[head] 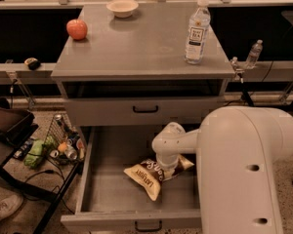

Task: Pick brown chip bag from middle drawer and place on counter

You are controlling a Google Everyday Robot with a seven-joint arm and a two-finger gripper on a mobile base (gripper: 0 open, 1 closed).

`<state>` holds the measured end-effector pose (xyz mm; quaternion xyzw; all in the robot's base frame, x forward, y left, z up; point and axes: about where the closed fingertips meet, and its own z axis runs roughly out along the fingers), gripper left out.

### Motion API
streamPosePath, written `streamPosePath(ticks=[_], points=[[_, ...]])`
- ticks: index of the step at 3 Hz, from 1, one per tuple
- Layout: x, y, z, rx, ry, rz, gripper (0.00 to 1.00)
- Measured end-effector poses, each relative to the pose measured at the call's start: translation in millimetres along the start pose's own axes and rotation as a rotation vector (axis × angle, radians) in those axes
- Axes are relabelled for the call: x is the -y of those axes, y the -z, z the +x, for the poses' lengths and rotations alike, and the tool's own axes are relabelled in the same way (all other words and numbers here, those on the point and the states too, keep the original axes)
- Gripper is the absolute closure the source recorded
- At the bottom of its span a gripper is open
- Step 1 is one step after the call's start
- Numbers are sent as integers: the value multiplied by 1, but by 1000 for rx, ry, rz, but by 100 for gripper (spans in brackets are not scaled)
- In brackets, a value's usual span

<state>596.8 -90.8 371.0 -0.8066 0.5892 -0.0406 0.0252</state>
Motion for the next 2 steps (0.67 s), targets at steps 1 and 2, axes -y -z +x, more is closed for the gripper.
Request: streamPosePath(ticks=[1,2], points=[[-21,42,-7,-34,40,-9,100],[-29,119,-5,-92,89,36,100]])
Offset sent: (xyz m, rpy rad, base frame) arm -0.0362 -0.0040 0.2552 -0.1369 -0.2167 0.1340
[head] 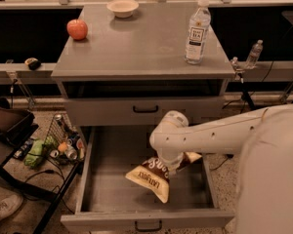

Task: Pick brown chip bag from middle drawer and place on counter

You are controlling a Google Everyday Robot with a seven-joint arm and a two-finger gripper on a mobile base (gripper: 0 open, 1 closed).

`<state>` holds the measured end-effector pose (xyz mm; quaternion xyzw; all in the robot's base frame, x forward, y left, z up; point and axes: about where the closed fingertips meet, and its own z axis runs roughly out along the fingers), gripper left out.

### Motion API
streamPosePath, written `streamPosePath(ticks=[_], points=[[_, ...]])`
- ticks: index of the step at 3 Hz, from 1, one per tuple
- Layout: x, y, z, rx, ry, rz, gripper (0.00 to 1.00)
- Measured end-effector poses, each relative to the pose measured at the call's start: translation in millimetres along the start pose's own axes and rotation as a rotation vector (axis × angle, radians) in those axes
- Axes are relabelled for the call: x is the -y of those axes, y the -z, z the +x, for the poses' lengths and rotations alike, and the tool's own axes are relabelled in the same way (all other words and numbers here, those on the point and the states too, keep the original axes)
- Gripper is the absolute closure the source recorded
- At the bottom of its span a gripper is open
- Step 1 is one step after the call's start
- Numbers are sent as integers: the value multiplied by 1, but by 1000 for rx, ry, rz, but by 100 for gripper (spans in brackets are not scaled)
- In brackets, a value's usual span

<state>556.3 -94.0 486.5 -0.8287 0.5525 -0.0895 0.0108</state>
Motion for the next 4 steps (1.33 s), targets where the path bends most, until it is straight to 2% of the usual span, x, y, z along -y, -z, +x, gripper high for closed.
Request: streamPosePath(ticks=[2,3,4], points=[[39,136,37,-55,73,120,100],[54,200,54,-75,98,161,100],[65,294,74,-129,74,207,100]])
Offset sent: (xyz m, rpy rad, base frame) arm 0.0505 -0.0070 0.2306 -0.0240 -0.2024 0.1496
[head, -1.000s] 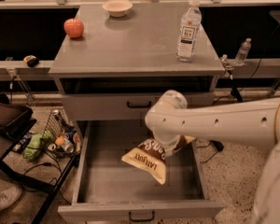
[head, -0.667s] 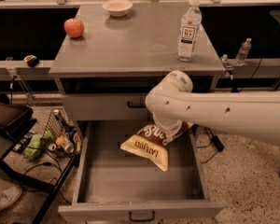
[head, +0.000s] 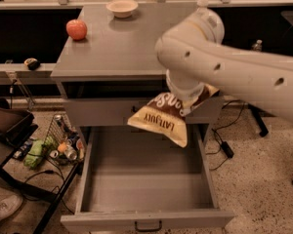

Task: Pick brown chip bag from middle drawer and place on counter

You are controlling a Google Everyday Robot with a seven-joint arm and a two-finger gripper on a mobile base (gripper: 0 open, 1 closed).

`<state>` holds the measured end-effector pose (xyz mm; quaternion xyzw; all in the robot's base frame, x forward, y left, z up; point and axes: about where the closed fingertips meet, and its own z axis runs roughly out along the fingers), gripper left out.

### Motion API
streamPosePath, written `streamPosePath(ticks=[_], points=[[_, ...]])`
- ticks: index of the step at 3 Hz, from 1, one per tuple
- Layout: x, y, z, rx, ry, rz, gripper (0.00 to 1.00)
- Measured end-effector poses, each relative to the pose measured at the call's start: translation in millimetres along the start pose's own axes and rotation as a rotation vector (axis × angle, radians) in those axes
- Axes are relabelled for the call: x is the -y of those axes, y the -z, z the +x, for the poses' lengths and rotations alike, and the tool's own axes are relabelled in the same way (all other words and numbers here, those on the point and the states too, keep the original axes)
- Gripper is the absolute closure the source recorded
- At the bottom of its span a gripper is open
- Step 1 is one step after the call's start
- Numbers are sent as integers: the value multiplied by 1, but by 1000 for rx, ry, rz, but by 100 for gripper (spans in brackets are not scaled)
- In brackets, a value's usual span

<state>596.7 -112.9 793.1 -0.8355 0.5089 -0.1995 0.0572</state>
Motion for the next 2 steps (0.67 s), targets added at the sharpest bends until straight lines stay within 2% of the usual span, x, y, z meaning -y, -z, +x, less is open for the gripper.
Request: streamPosePath(ticks=[1,2], points=[[24,55,21,-42,-38,9,100],[24,55,21,-42,-37,10,100]])
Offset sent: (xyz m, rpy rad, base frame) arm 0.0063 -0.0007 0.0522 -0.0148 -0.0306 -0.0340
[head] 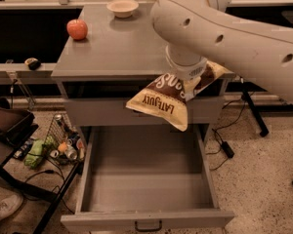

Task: Pick brown chip bag from middle drawer and place on counter

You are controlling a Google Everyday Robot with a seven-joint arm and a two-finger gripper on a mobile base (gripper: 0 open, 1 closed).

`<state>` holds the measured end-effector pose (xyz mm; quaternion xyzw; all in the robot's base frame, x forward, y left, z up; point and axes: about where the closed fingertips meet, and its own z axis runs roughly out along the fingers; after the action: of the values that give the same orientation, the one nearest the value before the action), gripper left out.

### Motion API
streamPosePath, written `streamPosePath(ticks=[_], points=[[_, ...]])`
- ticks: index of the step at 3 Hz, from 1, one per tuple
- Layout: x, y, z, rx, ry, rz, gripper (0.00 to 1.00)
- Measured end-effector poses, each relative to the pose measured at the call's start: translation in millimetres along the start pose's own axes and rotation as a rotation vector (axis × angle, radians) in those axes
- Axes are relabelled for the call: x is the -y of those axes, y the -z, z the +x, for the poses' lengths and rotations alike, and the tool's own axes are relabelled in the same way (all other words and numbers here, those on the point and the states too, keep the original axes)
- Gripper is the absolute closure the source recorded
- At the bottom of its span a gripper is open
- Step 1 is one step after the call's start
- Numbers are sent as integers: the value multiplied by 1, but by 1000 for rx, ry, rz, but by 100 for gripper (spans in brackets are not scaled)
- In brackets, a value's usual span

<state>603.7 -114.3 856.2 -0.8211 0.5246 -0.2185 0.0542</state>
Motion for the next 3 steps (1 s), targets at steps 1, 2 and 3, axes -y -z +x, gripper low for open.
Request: streamPosePath(ticks=[1,2,3], points=[[37,26,-3,-41,64,57,100],[119,87,-8,-91,179,223,100],[163,127,-8,-93,213,338,100]])
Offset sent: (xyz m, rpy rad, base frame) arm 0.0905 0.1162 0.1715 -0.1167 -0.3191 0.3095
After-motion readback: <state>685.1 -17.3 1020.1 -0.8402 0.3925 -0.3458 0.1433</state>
